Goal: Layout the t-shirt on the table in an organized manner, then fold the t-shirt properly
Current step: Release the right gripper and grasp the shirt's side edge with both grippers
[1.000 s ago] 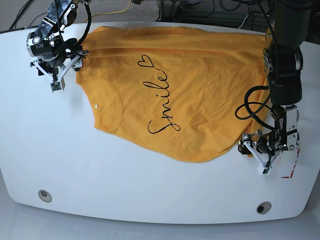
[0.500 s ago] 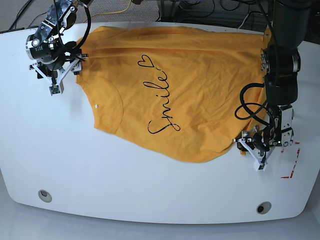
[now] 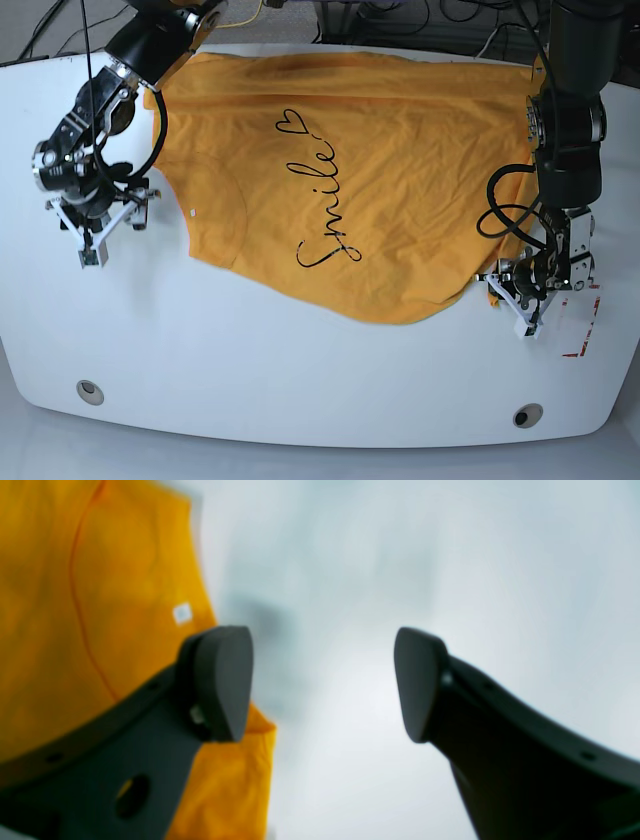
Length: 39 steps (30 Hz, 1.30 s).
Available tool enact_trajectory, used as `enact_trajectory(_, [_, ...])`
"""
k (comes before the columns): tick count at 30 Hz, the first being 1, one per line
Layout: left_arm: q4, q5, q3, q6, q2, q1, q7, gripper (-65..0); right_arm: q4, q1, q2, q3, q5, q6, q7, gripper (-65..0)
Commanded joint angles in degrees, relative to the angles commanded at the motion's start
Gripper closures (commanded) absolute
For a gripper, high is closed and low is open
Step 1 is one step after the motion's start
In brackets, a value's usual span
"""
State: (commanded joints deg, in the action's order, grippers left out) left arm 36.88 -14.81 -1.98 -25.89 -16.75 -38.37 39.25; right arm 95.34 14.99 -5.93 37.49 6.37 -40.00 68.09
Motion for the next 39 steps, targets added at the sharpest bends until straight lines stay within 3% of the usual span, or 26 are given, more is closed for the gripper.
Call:
enact_trajectory(5, [6.24,0.09,-4.57,-2.99,0.0,1.76,5.1,-3.6,-13.45,7.3,-0.7,0.0,0.09,0.0,-3.87,-42.3])
enact_trajectory(13, [17.93,0.09,-6.42,-2.99,0.18,4.57,11.16,-3.6,-26.46,13.27,-0.62,-0.09,0.53,0.0,-5.19,-42.3])
enact_trajectory(29, [22.95,0.0,-6.59,-3.08,0.18,6.15,12.57,-3.6,-33.32,13.98,7.47,-0.09,0.62,0.0,-7.65,-42.3])
enact_trajectory(36, [22.95,0.0,-6.59,-3.08,0.09,7.12,12.57,-3.6,-33.32,13.98,8.44,-0.09,0.62,0.0,-8.09,-41.5])
enact_trajectory(39, [22.95,0.0,-6.59,-3.08,0.09,7.3,12.57,-3.6,-33.32,13.98,8.44,-0.09,0.62,0.0,-8.09,-36.8])
